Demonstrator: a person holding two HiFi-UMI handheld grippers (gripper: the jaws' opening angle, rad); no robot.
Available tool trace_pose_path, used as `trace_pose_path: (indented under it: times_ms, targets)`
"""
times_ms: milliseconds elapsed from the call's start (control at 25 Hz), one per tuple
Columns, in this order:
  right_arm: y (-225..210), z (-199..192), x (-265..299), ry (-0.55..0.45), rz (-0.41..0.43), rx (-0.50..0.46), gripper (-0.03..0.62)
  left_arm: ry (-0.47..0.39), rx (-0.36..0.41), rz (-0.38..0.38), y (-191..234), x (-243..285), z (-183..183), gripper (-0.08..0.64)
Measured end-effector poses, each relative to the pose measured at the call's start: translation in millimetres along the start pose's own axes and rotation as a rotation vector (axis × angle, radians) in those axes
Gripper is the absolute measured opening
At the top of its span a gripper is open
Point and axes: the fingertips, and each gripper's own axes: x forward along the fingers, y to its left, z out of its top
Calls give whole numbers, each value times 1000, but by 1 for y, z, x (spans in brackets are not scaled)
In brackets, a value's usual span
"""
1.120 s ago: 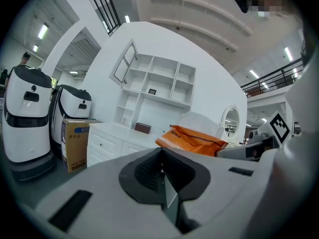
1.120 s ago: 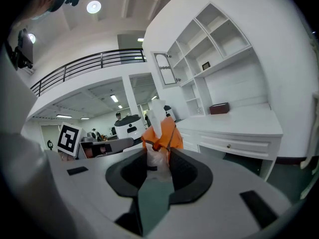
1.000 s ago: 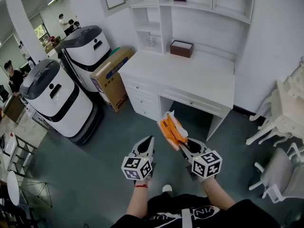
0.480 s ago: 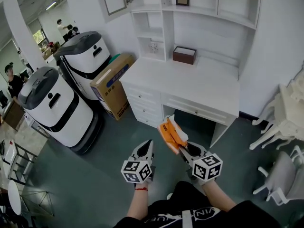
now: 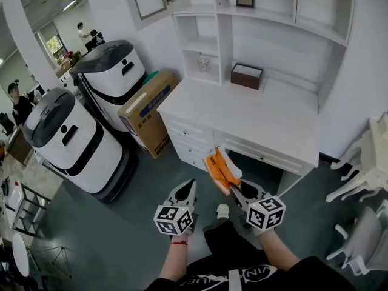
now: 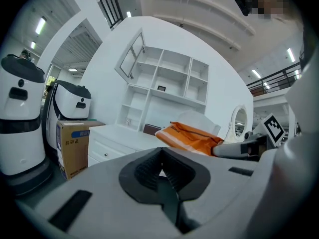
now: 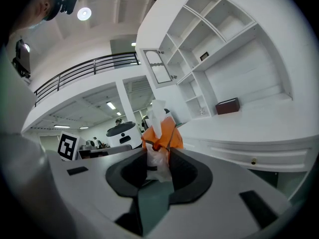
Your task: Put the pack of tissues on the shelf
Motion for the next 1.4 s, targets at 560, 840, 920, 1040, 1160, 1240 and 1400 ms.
trace_pose_path:
  times_ms: [560, 840, 920, 1040, 1160, 1240, 1400]
  targets:
    - [-84, 75, 151, 14, -1, 34, 104, 35, 9, -31, 92, 147, 61, 5]
    - [-126, 124, 214, -8, -9, 20, 104, 20, 22, -54, 129, 225, 101, 5]
    - [-139, 138, 228, -20, -12, 14, 104, 19, 29, -63, 135, 247, 110, 5]
    - [-151, 155, 245, -32, -6, 8, 104, 11, 30, -73, 144, 273, 121, 5]
    - [-162, 165, 258, -38, -7, 7, 104, 15, 38, -93, 147, 293, 126, 5]
    - [-168, 169, 267, -38, -9, 3, 104, 22, 44, -104, 151, 303, 127, 5]
    - [-172, 180, 285, -38, -19, -1, 104, 29, 44, -119, 167, 319, 133, 5]
